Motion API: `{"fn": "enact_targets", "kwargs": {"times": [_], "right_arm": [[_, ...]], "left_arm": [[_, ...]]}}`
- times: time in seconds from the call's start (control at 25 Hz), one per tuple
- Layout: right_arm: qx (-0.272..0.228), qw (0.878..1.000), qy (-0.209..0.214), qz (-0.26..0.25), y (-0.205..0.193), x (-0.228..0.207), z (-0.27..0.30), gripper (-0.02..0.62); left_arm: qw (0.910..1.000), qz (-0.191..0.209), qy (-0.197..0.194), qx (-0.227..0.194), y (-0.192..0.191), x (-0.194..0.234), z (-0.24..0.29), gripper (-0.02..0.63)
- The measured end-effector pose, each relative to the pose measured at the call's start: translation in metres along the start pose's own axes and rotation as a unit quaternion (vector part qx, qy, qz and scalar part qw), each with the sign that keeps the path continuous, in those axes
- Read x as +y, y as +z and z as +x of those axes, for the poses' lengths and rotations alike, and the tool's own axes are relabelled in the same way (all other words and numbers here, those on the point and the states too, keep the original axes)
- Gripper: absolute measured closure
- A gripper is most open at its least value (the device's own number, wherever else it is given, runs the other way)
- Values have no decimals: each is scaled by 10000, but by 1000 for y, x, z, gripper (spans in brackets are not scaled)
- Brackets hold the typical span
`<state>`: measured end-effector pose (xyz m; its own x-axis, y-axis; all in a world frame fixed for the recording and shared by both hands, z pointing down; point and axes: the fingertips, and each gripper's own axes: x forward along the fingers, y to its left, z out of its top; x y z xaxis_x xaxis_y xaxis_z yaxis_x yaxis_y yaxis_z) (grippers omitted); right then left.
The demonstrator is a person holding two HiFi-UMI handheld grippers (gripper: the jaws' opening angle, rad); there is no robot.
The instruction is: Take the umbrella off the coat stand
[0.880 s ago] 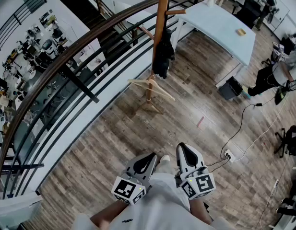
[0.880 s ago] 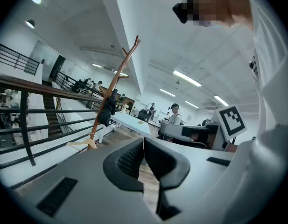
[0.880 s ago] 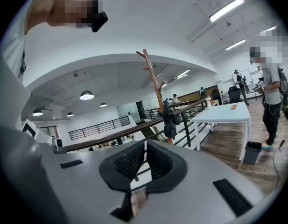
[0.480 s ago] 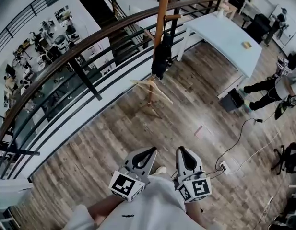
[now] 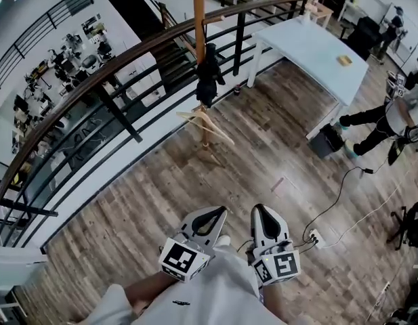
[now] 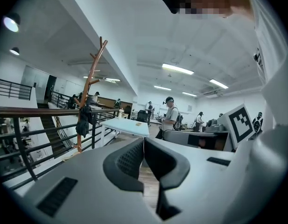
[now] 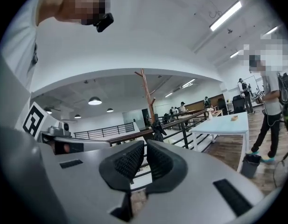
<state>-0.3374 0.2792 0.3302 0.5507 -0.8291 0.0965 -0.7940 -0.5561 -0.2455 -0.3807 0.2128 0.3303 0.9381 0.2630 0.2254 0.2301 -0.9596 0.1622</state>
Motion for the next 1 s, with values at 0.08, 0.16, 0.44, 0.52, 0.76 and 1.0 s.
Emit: {"fn": "enact_targets", "kwargs": {"times": [0.08,0.16,0.44,0.52,0.76,1.0], "right_arm": [[-25,10000,10,44,-2,-10,-15,551],[-24,9999,35,115,-7,-19,-28,552],[-121,9991,-2,396,-14,-50,-41,551],[-47,9990,-25,447,-16,-59,-33,551],[114,9986,68,513,-11,-83,9,551],[300,9987,141,384,-2,-117,70,552]], "left_arm": [[10000,-7,10,2,-4,-13,10,581],[9999,-122,49,27,-10,-27,18,581],[9999,-65,64,105,-13,-43,39,581],[9997,-139,145,121,-10,-33,50,581],[9991,-300,275,143,-1,5,94,581],[9987,-451,243,39,16,49,152,581]]}}
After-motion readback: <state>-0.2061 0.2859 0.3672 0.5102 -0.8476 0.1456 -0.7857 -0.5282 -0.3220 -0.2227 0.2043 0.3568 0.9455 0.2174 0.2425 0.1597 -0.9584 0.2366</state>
